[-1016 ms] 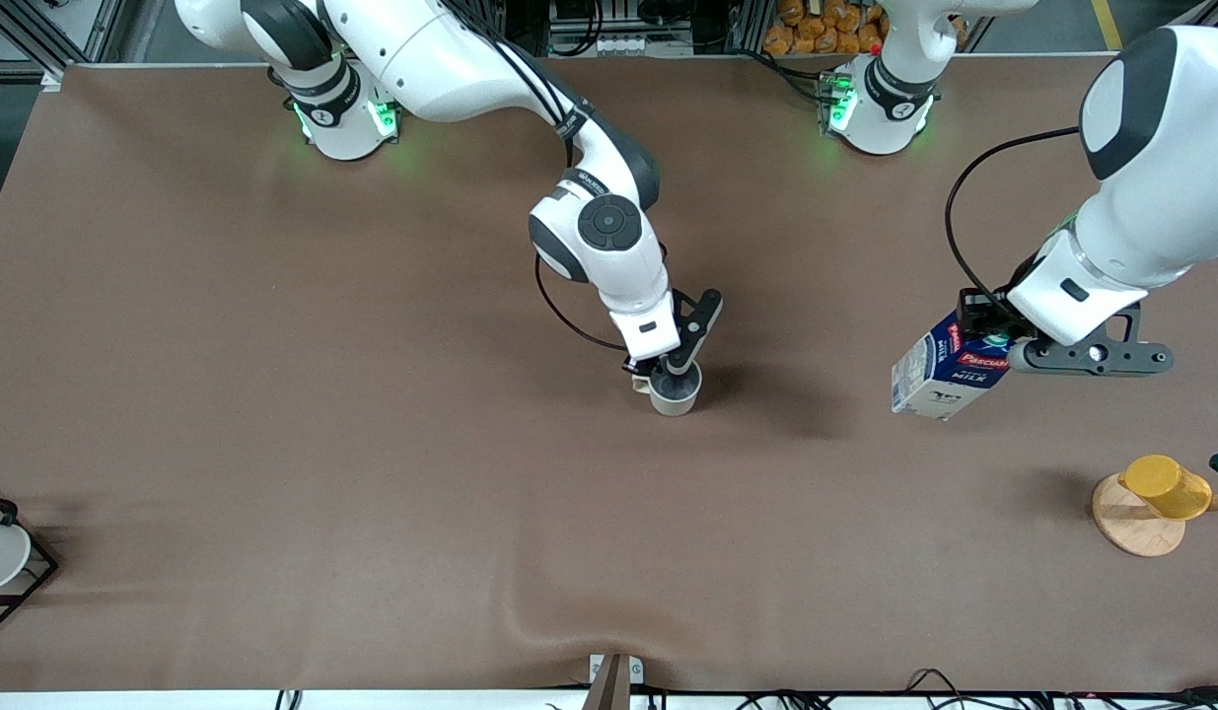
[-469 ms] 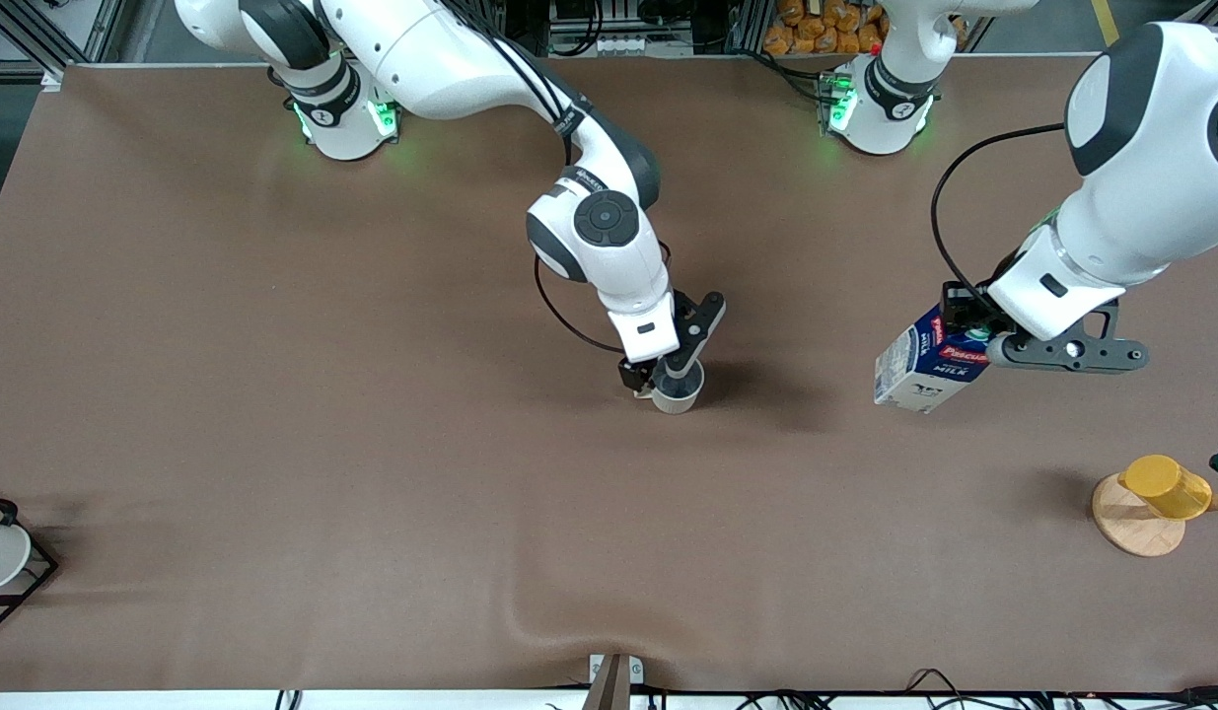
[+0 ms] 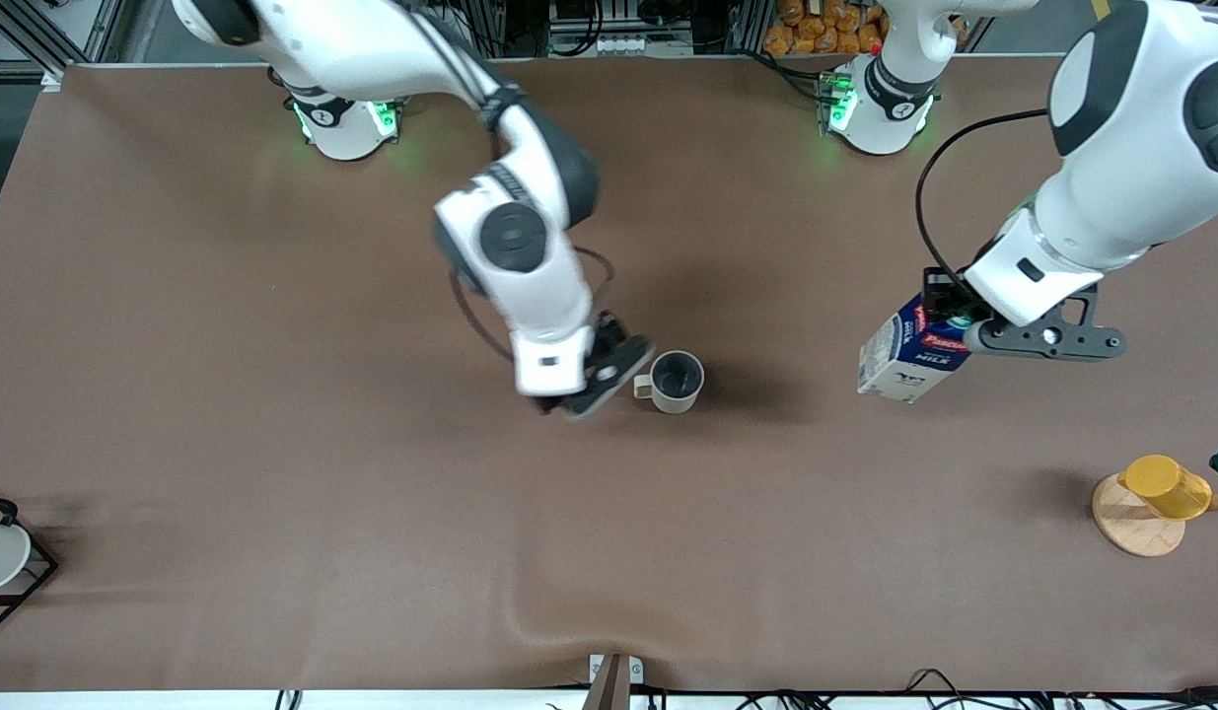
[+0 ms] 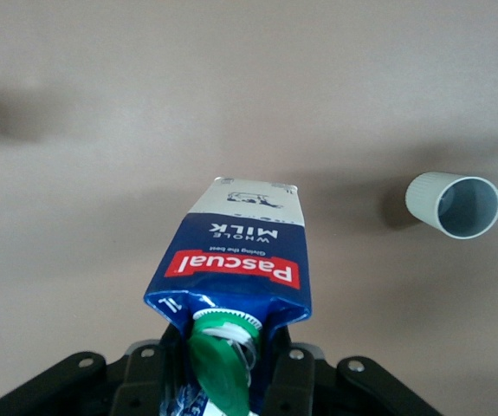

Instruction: Place milk next to cup

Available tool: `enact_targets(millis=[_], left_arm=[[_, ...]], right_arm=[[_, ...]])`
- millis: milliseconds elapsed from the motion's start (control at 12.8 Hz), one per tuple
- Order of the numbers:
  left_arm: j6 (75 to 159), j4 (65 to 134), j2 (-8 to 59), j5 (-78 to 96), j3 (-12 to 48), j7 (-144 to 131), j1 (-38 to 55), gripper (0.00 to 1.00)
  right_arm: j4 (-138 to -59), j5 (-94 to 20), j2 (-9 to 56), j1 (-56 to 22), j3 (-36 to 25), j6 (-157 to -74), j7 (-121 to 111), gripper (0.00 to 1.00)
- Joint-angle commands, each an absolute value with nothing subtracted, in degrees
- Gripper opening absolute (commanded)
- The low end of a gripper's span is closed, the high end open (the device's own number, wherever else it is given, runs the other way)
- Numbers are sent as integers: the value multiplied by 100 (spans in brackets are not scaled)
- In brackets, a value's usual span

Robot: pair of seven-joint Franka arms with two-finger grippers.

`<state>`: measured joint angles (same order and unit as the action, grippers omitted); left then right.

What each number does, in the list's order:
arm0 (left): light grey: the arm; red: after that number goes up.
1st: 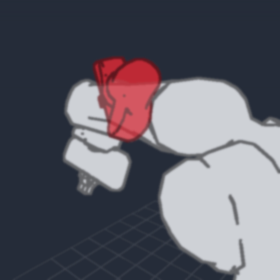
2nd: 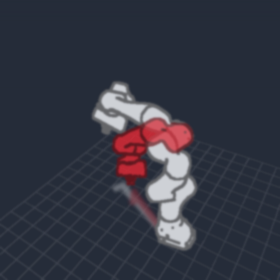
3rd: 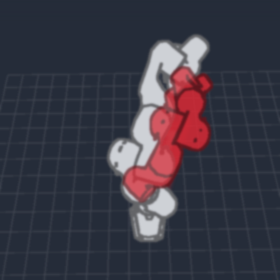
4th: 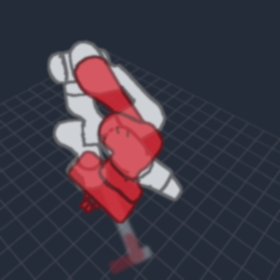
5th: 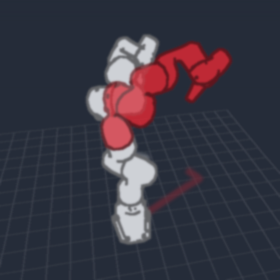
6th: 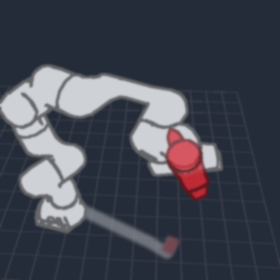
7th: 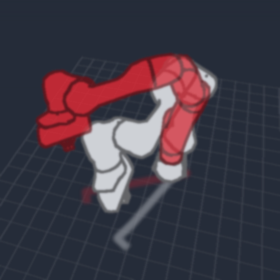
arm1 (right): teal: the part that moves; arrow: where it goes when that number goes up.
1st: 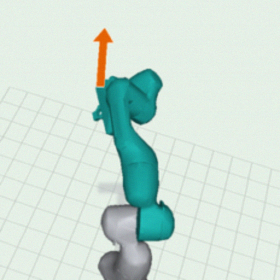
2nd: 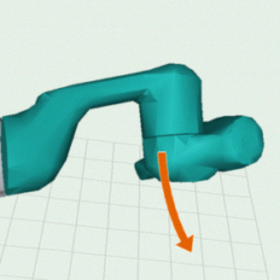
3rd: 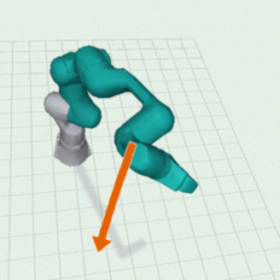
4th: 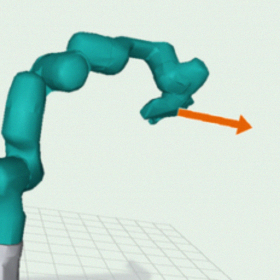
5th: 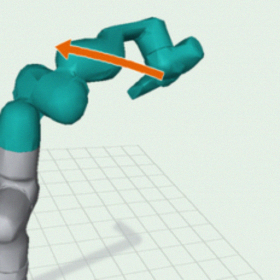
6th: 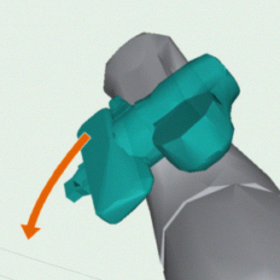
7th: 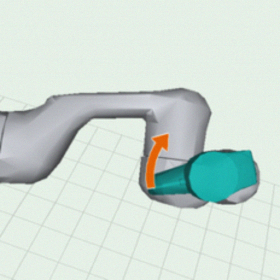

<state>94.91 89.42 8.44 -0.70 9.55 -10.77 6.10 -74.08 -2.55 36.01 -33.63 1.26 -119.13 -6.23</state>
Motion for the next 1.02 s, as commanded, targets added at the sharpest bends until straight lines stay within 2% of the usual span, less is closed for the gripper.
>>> enact_targets(millis=[0,234,469,625,938], left_arm=[[9343,8780,923,18,1247,-1397,598,35],[9343,8771,923,472,1599,-1905,606,35],[9352,8772,1063,572,2125,-2879,737,35],[9386,8780,1256,528,2180,-3347,1114,35],[9676,8859,1669,466,2180,-3926,1616,35]], right_arm=[[-8295,-343,2832,-2770,229,-11927,-571,100],[-8840,-299,2243,-2016,229,-11787,-580,100],[-8930,-290,1821,-1207,229,-10980,-589,100],[-8947,-273,1592,-767,220,-10496,-571,100],[-9044,-142,1109,-19,220,-10082,-606,100]])
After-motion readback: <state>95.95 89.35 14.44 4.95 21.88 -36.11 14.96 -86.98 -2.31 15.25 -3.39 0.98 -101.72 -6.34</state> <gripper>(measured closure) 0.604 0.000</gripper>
